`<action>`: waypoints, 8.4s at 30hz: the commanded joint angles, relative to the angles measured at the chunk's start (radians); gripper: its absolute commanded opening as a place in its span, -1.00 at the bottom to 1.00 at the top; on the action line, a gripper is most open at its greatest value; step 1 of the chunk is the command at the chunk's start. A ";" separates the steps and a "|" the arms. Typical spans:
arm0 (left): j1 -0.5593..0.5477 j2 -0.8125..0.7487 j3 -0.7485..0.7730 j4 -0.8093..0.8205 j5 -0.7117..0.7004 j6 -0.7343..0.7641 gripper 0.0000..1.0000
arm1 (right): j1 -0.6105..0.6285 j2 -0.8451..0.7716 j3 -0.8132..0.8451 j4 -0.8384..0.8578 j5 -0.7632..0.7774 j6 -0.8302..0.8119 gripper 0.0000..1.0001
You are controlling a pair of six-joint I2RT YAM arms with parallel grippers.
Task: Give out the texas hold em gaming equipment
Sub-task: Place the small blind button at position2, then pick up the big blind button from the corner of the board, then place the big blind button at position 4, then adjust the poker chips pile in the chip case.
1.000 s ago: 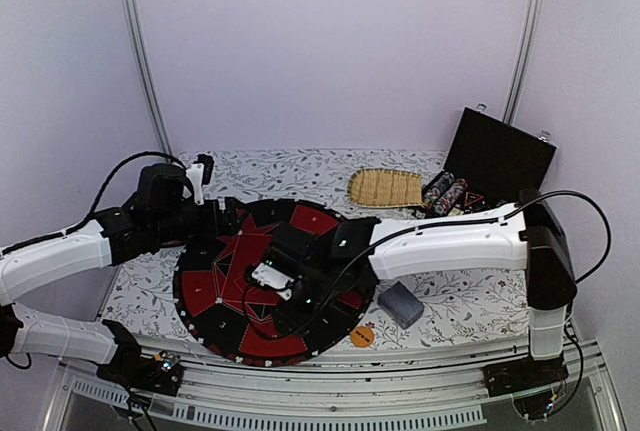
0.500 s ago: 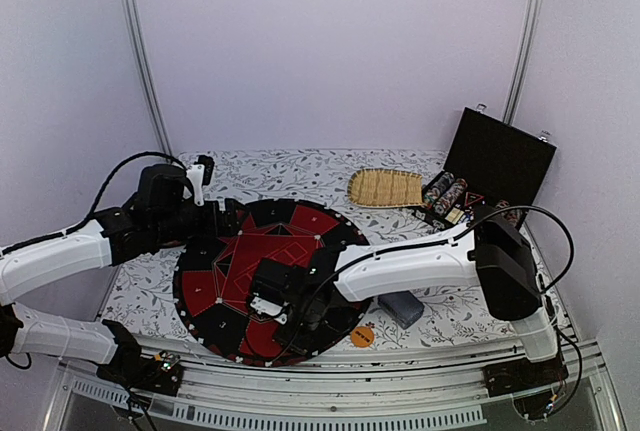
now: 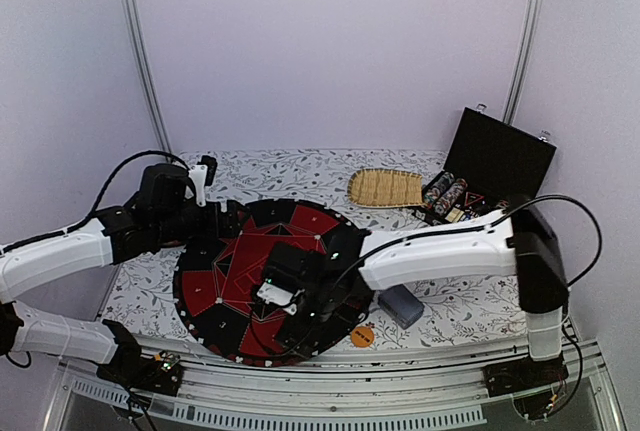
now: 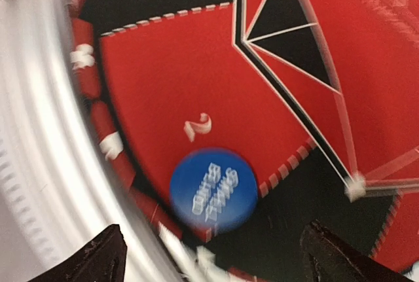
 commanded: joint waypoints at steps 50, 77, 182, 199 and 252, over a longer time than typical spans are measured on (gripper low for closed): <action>-0.597 1.035 0.724 -0.349 0.361 1.126 0.77 | -0.586 -0.989 -0.865 0.218 -0.178 0.177 0.98; -0.654 0.908 0.596 -0.239 0.313 1.047 -0.13 | -0.585 -0.990 -0.851 0.205 -0.180 0.179 0.99; -0.206 0.212 0.154 -0.044 -0.174 0.125 0.97 | -0.667 -0.788 -0.930 0.207 -0.188 0.422 0.76; -0.256 0.296 0.169 -0.045 -0.204 0.203 0.97 | -0.604 -0.667 -0.855 0.238 -0.148 0.417 0.71; -0.178 0.300 0.163 -0.067 -0.210 0.331 0.97 | -1.102 0.012 -0.018 0.077 0.097 -0.518 0.09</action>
